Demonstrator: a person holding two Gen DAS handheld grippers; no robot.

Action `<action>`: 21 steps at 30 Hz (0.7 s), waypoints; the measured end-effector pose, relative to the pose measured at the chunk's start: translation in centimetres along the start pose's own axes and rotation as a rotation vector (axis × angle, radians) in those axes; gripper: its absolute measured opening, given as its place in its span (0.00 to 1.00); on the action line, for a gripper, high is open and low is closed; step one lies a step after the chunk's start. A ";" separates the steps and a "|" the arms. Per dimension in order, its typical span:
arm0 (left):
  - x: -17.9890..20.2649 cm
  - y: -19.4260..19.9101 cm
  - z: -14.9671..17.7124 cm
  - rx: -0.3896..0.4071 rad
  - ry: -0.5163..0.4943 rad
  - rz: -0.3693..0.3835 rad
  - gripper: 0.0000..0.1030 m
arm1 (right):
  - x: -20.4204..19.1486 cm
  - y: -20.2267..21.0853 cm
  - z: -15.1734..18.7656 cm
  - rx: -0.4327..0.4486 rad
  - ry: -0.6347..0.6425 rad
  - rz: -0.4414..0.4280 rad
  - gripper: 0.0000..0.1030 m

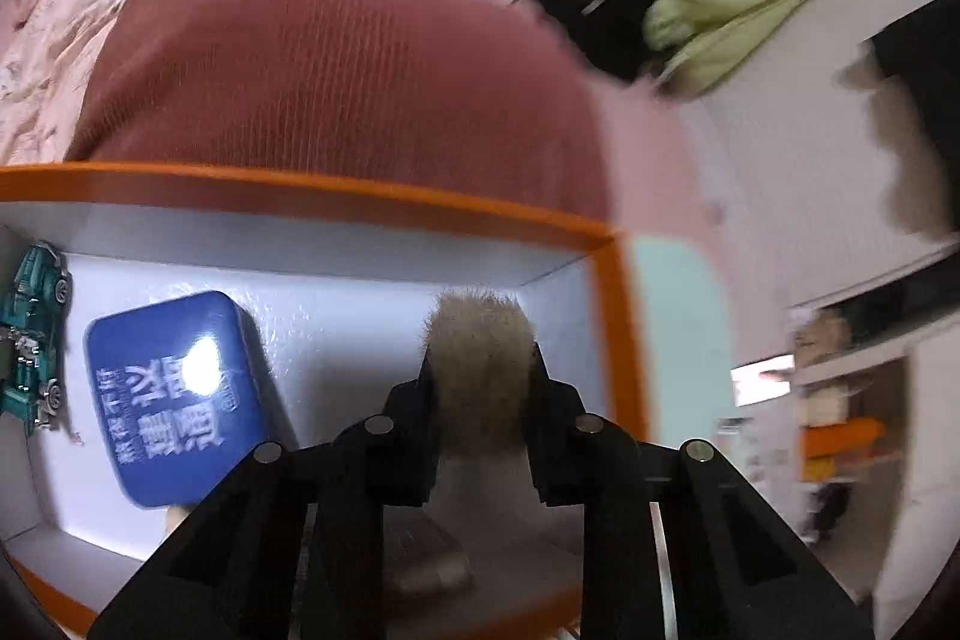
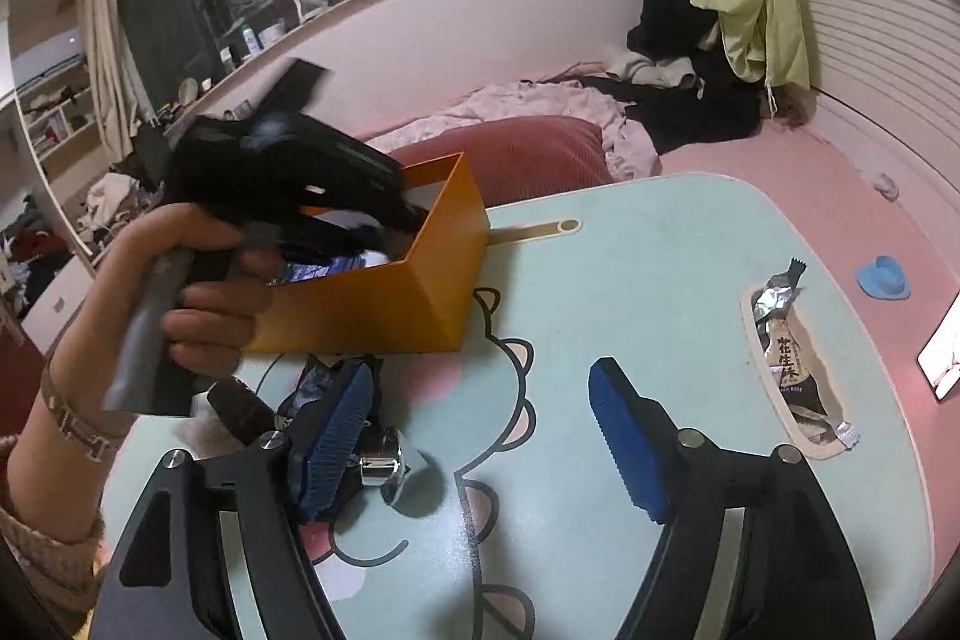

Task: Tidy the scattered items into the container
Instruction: 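Grasp the beige fluffy pompom from the box with the left gripper, place it on the table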

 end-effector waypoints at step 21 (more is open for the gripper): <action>-10.3 18.1 14.0 0.250 -0.058 -0.186 0.40 | -13.7 -17.0 -4.3 -0.545 0.224 -0.139 0.72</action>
Point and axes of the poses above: each gripper's, at about its wrist camera, not at the fingertips, and y roughly against the way its jaws point, x to its right, z to its underside, the point moved 9 cm from there along -y, roughly the way its jaws point, and after that the axes turned 15 degrees about x, right-handed, at the moved point
